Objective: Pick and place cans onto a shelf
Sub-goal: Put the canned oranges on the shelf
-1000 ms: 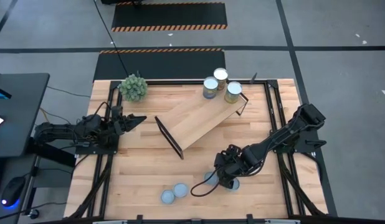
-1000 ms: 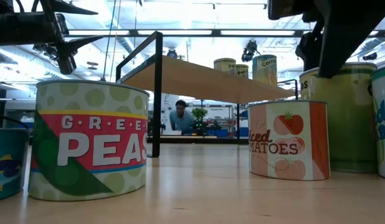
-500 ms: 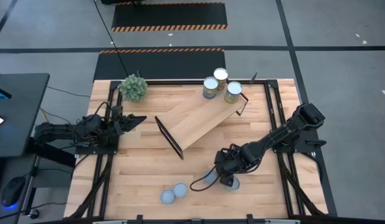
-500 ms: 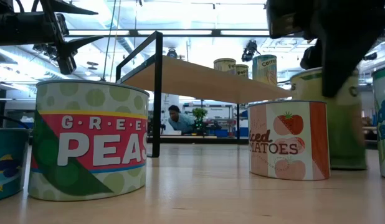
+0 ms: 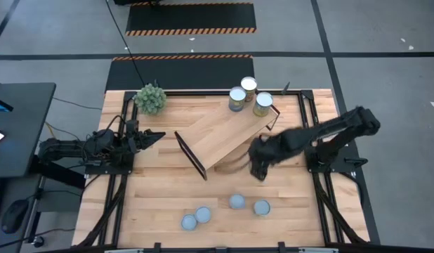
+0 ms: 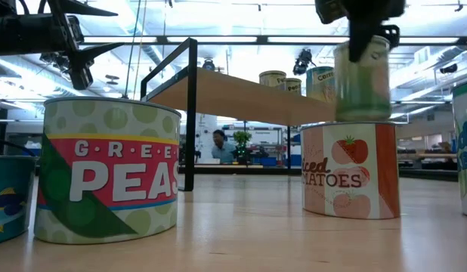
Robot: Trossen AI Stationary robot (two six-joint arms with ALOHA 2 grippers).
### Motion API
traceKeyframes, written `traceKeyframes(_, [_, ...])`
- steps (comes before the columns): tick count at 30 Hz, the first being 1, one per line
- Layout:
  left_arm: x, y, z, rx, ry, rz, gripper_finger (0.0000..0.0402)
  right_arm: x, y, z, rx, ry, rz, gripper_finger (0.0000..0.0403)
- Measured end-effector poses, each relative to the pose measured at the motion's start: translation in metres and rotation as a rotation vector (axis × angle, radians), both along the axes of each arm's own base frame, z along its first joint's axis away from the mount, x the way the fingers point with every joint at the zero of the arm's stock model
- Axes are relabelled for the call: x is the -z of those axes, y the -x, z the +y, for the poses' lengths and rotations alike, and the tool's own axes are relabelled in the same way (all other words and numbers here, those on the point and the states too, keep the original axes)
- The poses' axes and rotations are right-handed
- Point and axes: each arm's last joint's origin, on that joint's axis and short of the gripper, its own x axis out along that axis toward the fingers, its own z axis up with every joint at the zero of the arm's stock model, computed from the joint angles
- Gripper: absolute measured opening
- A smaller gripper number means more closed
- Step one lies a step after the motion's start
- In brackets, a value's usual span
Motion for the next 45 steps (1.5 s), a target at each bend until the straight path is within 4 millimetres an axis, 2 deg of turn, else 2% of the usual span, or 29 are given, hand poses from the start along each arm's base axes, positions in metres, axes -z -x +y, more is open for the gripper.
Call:
traceKeyframes(4, [0.000,0.000,0.000,0.000,0.000,0.001,0.0215,-0.029,0.013,-0.025,0.084,0.002,-0.087,0.0321])
traceKeyframes(7, [0.000,0.000,0.000,0.000,0.000,0.002,0.0215,-0.047,0.014,-0.039,0.107,0.010,-0.145,0.0321])
traceKeyframes(11, [0.001,0.000,0.000,-0.001,-0.001,0.006,0.0215,-0.068,0.004,-0.056,0.126,0.042,-0.164,0.0321])
traceKeyframes(15, [0.001,0.000,0.000,-0.012,0.000,0.008,0.0215,-0.078,-0.015,-0.072,0.142,0.150,-0.091,0.0319])
traceKeyframes(21, [0.001,0.000,0.001,-0.018,0.002,0.008,0.0215,-0.072,-0.044,-0.098,0.204,0.171,-0.034,0.0319])
traceKeyframes(26, [0.001,0.000,0.001,-0.018,0.002,0.008,0.0215,-0.059,-0.057,-0.114,0.237,0.169,0.014,0.0323])
traceKeyframes(33, [0.001,0.000,0.000,-0.007,0.000,0.007,0.0215,-0.058,-0.059,-0.124,0.222,0.189,0.023,0.0328])
traceKeyframes(45, [0.001,0.000,0.000,0.000,-0.001,0.007,0.0215,-0.057,-0.058,-0.125,0.173,0.207,0.039,0.0367])
